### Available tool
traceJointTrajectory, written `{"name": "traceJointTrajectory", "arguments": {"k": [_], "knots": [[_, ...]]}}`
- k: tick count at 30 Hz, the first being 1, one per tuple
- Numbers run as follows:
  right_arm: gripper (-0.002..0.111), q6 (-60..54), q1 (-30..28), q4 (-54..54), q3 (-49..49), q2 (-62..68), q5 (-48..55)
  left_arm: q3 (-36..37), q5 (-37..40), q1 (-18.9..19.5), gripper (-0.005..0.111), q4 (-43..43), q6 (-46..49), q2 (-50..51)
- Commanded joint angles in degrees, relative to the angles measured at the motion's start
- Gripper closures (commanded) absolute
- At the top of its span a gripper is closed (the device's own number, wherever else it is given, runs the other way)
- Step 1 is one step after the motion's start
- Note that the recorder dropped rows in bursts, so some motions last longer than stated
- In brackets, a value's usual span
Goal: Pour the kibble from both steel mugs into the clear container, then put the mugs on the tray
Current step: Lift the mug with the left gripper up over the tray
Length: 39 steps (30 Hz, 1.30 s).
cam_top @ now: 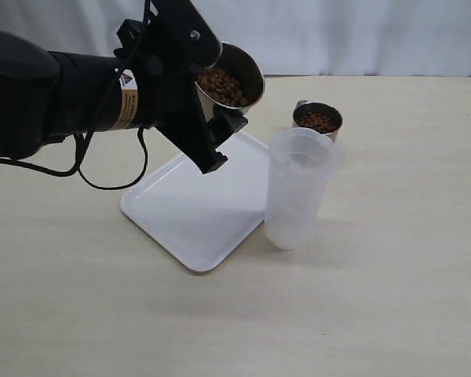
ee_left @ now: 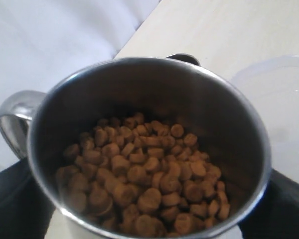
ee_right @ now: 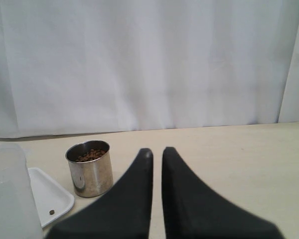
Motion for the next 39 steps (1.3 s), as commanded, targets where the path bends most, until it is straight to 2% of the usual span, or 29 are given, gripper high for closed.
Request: {"name": "traceJointTrajectory", "arguments": {"k": [1,16,24,39], "knots": [[0.103,-0.15,-0.36,0.30,0.21,-0.21,0.03,-0.86,3.19,-0.16,0.107,-0.48,3.05,-0.41],[0.103,-0.15,-0.36,0.30,0.21,-0.21,0.03,-3.57,3.32,-1.09,0.107,-2.39,5.11,1.15],[0.103,-0.15,-0.36,0.30,0.21,-0.21,0.03,-3.57,10.90,-2.05,0.107,-2.74,8.42,3.43],[0.103,-0.15,-0.36,0.30,0.21,-0.21,0.03,-3.57,4.14,-2.05,0.107,-2.42,9.95,3.41]]}}
